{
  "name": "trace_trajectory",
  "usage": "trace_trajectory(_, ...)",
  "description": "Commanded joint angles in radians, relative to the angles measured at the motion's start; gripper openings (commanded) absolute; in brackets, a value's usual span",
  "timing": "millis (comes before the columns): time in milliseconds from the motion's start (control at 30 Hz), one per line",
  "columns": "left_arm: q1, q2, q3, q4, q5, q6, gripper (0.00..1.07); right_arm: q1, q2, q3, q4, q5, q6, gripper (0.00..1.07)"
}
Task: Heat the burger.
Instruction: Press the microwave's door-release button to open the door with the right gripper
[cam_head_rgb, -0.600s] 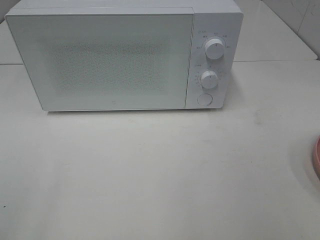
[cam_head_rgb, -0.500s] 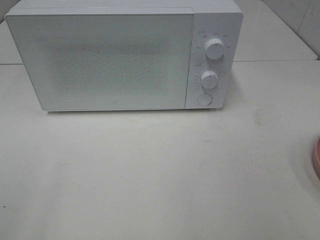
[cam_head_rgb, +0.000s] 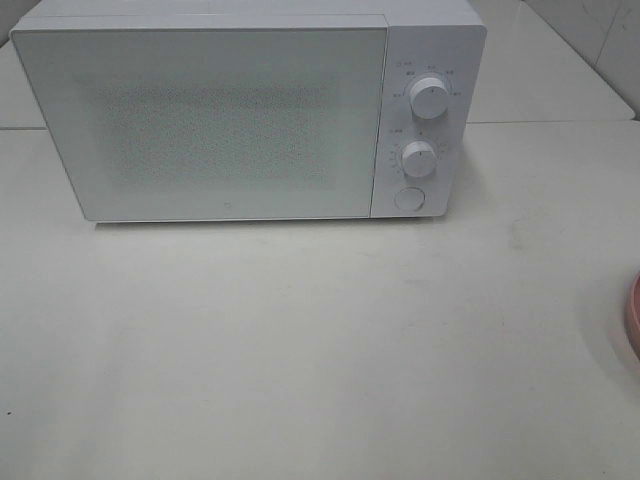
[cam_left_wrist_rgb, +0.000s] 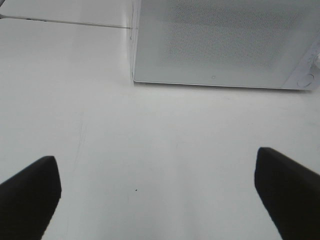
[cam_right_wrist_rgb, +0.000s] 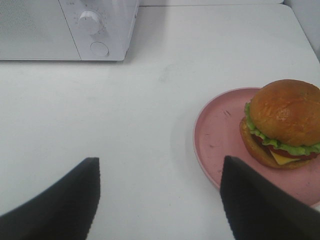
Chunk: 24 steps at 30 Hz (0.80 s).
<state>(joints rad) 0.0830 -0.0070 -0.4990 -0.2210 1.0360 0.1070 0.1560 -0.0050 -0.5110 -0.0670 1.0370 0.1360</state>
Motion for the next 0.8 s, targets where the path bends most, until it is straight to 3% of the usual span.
trace_trajectory(33, 0.004, -0.019, 0.003, 0.000, -0.005, 0.000, 0.98, -0.003, -0.023, -0.020, -0.002, -0.026, 0.005, 0.68)
trace_trajectory(800, 0.004, -0.019, 0.003, 0.000, -0.005, 0.000, 0.98, -0.003, 0.335, -0.037, -0.002, -0.291, 0.005, 0.68)
